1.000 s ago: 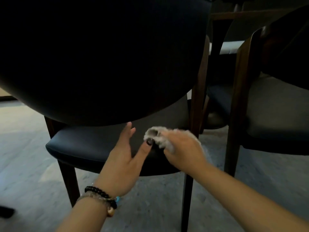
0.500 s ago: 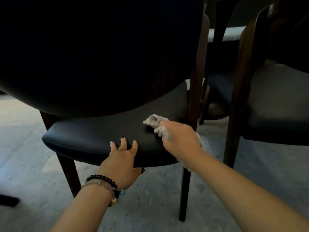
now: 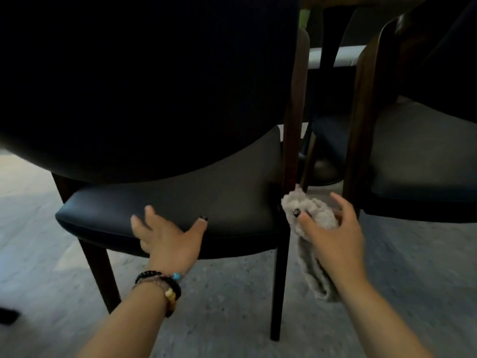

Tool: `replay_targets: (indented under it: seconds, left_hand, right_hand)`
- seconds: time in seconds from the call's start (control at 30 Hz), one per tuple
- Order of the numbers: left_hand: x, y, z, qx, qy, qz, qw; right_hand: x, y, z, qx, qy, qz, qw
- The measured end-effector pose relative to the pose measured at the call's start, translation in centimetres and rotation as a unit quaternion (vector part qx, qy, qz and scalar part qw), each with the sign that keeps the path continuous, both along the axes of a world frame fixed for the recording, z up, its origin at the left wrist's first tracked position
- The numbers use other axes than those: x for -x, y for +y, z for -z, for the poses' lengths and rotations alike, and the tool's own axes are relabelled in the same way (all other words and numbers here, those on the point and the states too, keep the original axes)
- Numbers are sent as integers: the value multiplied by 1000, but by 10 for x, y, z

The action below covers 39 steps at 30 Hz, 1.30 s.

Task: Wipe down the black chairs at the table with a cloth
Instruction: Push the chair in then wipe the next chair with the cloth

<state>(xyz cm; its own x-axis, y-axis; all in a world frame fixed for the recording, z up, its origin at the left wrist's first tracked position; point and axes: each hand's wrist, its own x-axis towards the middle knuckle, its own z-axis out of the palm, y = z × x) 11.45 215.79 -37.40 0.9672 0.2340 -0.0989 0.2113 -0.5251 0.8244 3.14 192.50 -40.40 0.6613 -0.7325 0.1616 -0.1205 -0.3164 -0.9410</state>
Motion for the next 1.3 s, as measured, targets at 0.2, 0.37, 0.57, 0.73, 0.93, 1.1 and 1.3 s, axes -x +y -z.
replay_targets:
  seconds: [0.2, 0.37, 0.57, 0.73, 0.93, 1.1, 1.3]
  left_hand:
    - [-8, 7, 24, 403, 230, -140, 874]
    - [-19, 11, 29, 494, 273, -93, 820]
    - [-29, 6, 30, 497, 300, -95, 809]
    - [-33, -17, 23, 526, 293, -59, 796]
    - [-39, -60, 24, 538, 283, -62, 791]
    - [-53, -74, 36, 540, 280, -86, 789]
    - [-55, -81, 41, 484, 283, -86, 824]
  right_hand:
    - [-8, 19, 53, 98, 195, -85, 972]
    - [-30, 22, 80, 50, 201, -87, 974]
    - [-47, 8, 76, 131, 250, -74, 956]
    - [-63, -19, 72, 170, 275, -43, 945]
    - [-86, -53, 62, 165, 326, -14, 931]
    - [-98, -65, 67, 143, 337, -5, 931]
    - [-102, -68, 70, 124, 354, -34, 927]
